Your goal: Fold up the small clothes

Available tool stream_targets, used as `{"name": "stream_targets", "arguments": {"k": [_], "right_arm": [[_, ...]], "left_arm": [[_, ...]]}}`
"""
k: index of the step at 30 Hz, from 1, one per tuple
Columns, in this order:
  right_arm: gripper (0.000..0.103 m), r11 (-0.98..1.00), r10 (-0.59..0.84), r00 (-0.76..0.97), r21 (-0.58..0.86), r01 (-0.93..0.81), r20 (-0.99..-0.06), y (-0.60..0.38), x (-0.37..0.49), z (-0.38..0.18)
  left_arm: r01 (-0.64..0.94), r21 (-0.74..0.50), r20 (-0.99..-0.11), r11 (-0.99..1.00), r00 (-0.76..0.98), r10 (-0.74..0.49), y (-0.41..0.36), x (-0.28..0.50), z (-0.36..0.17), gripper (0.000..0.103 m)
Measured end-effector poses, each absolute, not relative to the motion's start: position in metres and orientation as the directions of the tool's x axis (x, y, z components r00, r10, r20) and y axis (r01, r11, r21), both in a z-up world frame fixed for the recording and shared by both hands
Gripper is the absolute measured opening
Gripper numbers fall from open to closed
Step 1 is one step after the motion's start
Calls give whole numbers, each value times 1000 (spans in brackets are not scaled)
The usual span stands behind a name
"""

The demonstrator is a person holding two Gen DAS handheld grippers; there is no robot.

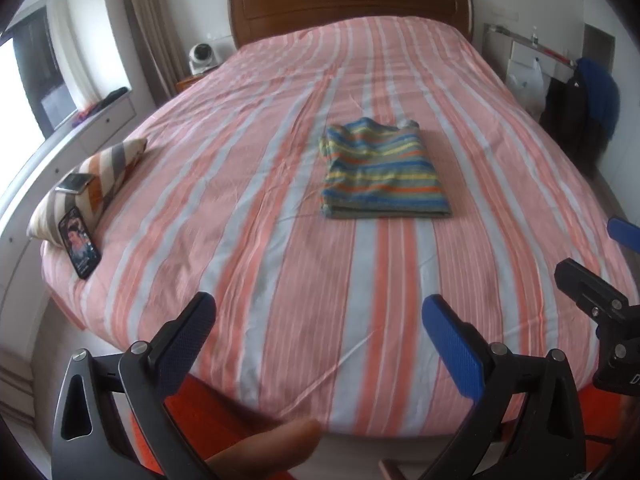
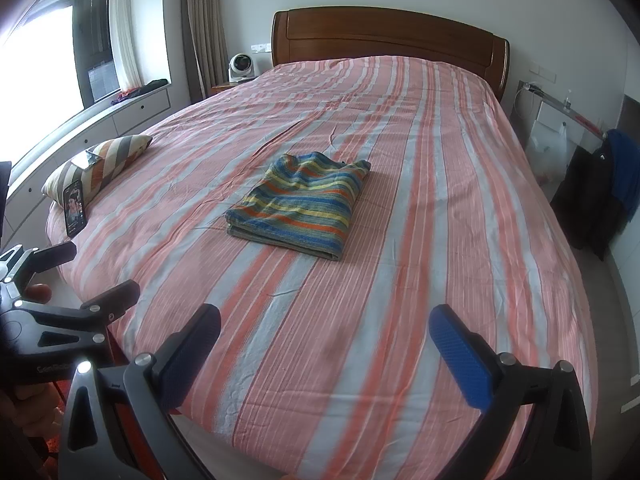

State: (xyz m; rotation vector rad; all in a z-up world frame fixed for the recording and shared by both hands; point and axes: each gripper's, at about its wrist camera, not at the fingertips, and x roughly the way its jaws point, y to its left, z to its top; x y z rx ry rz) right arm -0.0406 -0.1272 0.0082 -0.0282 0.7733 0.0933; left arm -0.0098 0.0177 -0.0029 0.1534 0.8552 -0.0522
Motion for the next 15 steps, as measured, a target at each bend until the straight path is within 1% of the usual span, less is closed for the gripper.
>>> {"name": "stream_targets", "arguments": {"k": [15], "right_arm": [[103,993,84,706,-1,-119,-703,-116,-42,7]], "left_arm": [[102,97,-759,990,651,7,17,-10,-5,103]]}}
